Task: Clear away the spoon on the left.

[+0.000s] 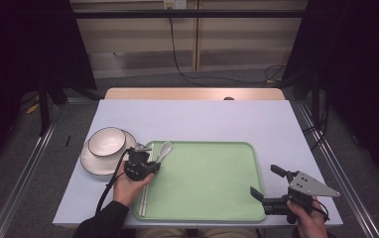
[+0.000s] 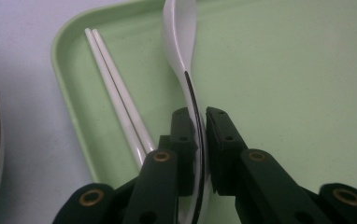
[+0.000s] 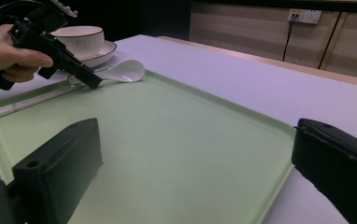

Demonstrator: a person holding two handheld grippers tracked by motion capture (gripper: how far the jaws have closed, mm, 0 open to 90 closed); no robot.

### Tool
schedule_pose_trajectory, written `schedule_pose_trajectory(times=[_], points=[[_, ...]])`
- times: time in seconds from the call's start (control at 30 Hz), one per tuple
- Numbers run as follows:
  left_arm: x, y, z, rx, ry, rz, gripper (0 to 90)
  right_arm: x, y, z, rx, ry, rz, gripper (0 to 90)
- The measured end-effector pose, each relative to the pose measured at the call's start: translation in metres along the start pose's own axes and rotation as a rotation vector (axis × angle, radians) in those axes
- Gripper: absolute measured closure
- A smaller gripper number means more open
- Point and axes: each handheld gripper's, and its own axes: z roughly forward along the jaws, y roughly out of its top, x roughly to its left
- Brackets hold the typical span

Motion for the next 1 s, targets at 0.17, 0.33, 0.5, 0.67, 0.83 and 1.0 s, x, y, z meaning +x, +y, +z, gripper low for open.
schedule_pose_trajectory(times=[0.17,0.33,0.5,0.67,0.83,1.0], points=[[-0.0007,0.0000,0.0002,-0.001,-0.005,-0.008,78.8,0.0000,0.0000,0.0002,0.000,0.001,0.002,1.3],[-0.0042,-0.0008,0.0002,-0.004,0.011,-0.001,72.7,0.0003,0.0000,-0.0002,-0.001,-0.001,0.001,1.3],[-0.0073,-0.0015,0.0000,-0.002,0.033,0.044,72.2,0.0003,0.0000,-0.0005,0.000,0.003,0.000,1.3],[-0.0039,-0.0014,-0.0006,0.000,-0.002,0.038,70.6,0.0003,0.0000,-0.0005,0.000,0.002,0.000,1.3],[-0.0024,-0.0016,-0.0011,-0.002,-0.021,0.035,67.6,0.0004,-0.0001,-0.0003,-0.001,0.001,0.000,1.3],[-0.0026,-0.0007,-0.0061,-0.037,-0.029,0.058,58.6,0.0002,-0.0001,-0.0006,0.000,0.001,-0.001,1.3]])
